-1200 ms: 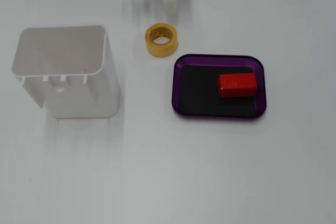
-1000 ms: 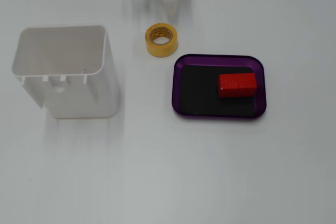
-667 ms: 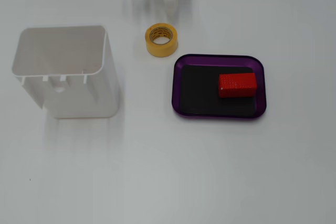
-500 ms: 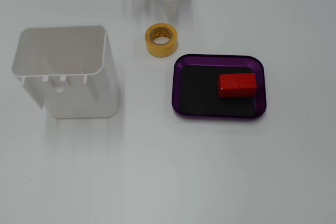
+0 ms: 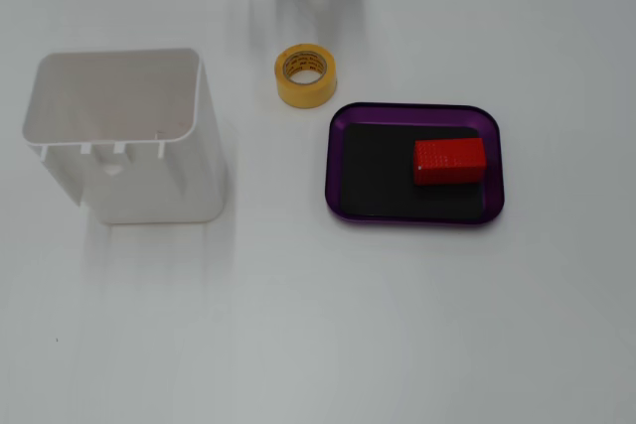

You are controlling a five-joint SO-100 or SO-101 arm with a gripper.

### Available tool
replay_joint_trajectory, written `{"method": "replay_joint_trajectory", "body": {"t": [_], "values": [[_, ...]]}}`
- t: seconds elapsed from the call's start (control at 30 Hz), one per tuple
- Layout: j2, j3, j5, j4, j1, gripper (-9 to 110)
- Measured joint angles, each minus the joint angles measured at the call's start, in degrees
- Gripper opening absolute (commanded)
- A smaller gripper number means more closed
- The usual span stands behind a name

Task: Pick up the yellow tape and place it in the box.

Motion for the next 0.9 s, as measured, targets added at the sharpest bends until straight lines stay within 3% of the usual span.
{"method": "replay_joint_trajectory", "body": {"t": [0.17, 0.33, 0.63, 0.9], "values": [[-10.37, -3.96, -5.1, 0.0, 0.7, 4], [-32.26, -15.12, -5.27, 0.0, 0.09, 10], [-65.65, -34.19, -5.71, -0.18, 0.44, 10], [-77.87, -39.9, -5.71, -1.49, 0.7, 10]]}}
